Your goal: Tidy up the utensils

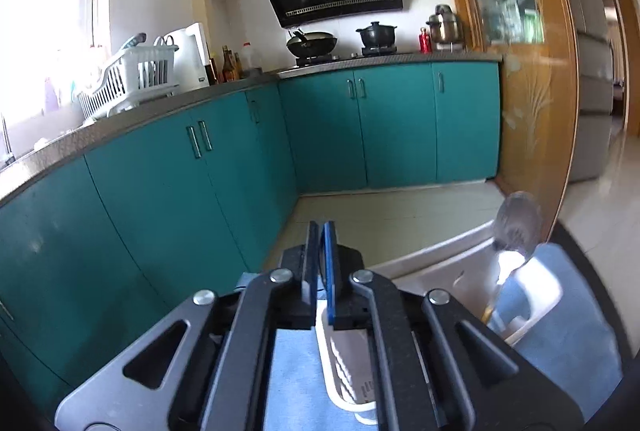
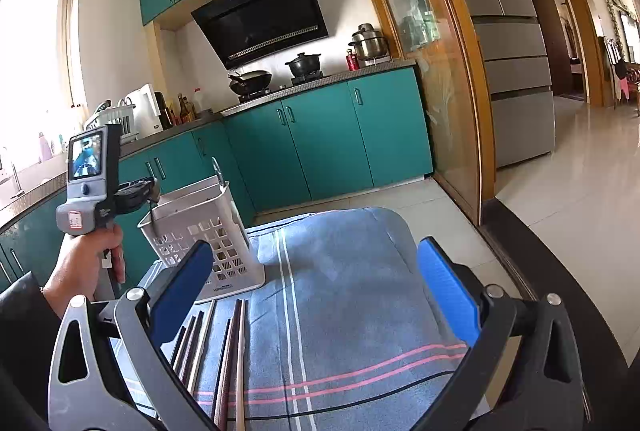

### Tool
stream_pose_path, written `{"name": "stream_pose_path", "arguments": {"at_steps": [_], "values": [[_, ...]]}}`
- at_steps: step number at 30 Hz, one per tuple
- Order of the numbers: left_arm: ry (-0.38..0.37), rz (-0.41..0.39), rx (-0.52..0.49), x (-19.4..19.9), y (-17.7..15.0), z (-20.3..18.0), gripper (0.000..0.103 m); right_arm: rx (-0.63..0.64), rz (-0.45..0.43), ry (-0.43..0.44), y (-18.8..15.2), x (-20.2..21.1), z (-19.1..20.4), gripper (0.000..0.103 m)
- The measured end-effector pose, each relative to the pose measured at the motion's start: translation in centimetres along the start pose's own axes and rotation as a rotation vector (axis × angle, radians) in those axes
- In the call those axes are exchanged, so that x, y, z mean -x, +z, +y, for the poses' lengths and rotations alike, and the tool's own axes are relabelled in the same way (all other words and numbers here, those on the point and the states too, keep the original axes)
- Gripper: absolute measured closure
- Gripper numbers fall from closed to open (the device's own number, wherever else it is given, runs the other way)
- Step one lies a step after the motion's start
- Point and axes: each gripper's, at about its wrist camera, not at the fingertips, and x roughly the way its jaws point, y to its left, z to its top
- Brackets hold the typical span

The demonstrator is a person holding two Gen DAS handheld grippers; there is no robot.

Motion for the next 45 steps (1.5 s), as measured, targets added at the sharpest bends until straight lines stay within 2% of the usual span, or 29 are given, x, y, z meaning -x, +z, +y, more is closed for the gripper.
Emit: {"name": "stream_pose_path", "arguments": {"at_steps": [4, 8, 11, 13, 19, 23, 24, 25, 26, 27, 32, 34, 36, 39, 41, 45], "values": [[0.013, -0.113, 0.019, 3.0, 3.4, 1.1, 0.101, -0.009, 0.021, 0.006, -0.1, -0.5, -0.1, 0.003], [0.019, -0.183, 0.009, 3.7, 5.2, 1.4, 0.101, -0.006, 0.032, 0.010, -0.2, -0.7, 0.2, 0.003], [0.078, -0.216, -0.004, 3.1, 4.9, 1.4, 0.101, -0.006, 0.040, 0.015, -0.4, -0.8, 0.3, 0.003], [0.156, -0.258, -0.038, 2.5, 4.1, 0.8, 0.101, -0.004, 0.041, 0.016, -0.4, -0.8, 0.4, 0.003], [0.254, -0.348, -0.146, 1.6, 0.6, -1.8, 0.101, -0.013, 0.055, 0.029, -0.3, -1.1, 0.3, 0.003], [0.227, -0.308, -0.153, 1.2, -1.5, -2.7, 0.099, -0.019, 0.060, 0.034, -0.4, -1.2, 0.2, 0.003], [0.202, -0.296, -0.147, 1.5, -2.2, -2.7, 0.094, -0.022, 0.064, 0.038, -0.4, -1.3, 0.2, 0.003], [0.190, -0.291, -0.147, 1.7, -2.6, -2.8, 0.084, -0.024, 0.069, 0.040, -0.5, -1.4, 0.2, 0.003], [0.174, -0.292, -0.138, 2.4, -3.1, -2.7, 0.047, -0.025, 0.072, 0.041, -0.4, -1.5, 0.2, 0.003], [0.157, -0.298, -0.119, 2.8, -3.4, -2.5, 0.020, -0.025, 0.076, 0.044, -0.5, -1.5, 0.3, 0.003], [0.036, -0.280, -0.077, 5.8, -4.4, -1.0, 0.019, -0.016, 0.082, 0.047, -0.6, -1.5, 0.7, 0.003], [-0.021, -0.262, -0.019, 7.5, -5.0, -0.2, 0.019, -0.016, 0.087, 0.049, -0.7, -1.5, 0.7, 0.003], [-0.097, -0.207, 0.029, 8.2, -5.9, 0.4, 0.019, -0.011, 0.091, 0.048, -0.8, -1.6, 0.9, 0.003], [-0.161, -0.099, 0.036, 8.4, -8.3, -0.2, 0.020, -0.008, 0.104, 0.042, -0.9, -1.9, 0.9, 0.003], [-0.176, -0.048, 0.025, 8.0, -9.7, -0.9, 0.021, -0.008, 0.113, 0.044, -0.9, -2.1, 1.0, 0.003], [-0.123, 0.078, -0.014, 5.2, -12.5, -1.7, 0.028, -0.004, 0.126, 0.049, -1.1, -2.2, 1.1, 0.003]]}}
